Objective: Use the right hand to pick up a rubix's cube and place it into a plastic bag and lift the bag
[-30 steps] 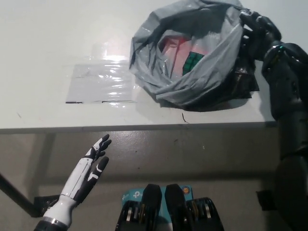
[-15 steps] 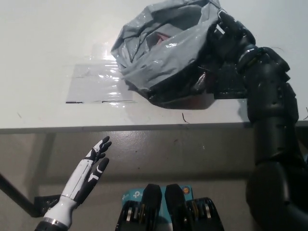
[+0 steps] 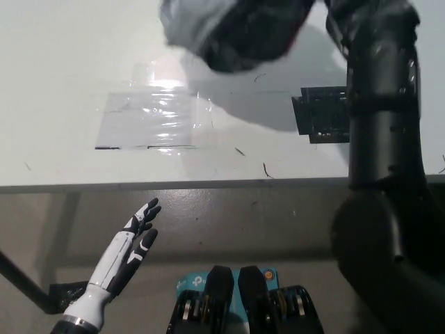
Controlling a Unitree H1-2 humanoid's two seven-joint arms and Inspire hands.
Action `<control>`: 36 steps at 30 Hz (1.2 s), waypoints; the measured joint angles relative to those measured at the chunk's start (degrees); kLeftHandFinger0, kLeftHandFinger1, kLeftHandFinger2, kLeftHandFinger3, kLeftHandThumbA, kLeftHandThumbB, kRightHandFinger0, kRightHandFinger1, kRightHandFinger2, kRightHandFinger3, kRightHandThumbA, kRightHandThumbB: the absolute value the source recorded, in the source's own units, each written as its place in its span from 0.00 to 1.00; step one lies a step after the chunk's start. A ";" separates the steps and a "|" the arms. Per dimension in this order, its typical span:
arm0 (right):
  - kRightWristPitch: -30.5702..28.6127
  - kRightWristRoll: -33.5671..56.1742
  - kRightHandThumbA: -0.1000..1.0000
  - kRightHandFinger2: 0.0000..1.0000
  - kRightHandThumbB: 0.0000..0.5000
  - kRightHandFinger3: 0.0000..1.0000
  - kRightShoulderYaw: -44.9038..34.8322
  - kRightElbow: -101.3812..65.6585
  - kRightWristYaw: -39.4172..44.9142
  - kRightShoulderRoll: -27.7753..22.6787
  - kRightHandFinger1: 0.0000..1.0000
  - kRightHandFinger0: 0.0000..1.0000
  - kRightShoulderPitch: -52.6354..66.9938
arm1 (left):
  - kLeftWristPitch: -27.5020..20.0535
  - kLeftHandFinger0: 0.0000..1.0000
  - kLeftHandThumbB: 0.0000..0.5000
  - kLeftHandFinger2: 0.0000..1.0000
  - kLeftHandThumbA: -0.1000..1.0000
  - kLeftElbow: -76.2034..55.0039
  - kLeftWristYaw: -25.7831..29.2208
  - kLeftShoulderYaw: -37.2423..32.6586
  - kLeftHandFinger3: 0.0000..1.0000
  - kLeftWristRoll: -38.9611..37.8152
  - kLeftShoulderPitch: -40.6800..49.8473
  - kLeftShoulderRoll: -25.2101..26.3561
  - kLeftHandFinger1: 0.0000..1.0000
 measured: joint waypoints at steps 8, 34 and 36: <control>0.06 5.32 0.00 0.77 0.26 0.94 1.48 -5.61 -2.68 1.22 0.29 0.00 -6.58 | 0.02 1.00 0.25 1.00 1.00 -0.02 -0.03 0.01 1.00 -0.08 -0.01 0.00 1.00; 0.06 17.07 0.00 0.70 0.19 0.84 8.89 -10.83 -7.19 7.27 0.28 0.00 -4.24 | 1.22 1.00 0.31 1.00 1.00 -1.31 -0.41 -0.01 1.00 -1.60 -0.09 0.10 1.00; -0.10 16.24 0.00 0.67 0.18 0.84 9.75 -7.74 -6.89 8.51 0.22 0.00 -1.92 | 1.24 1.00 0.31 1.00 1.00 -1.35 -0.51 -0.03 1.00 -1.61 -0.08 0.11 1.00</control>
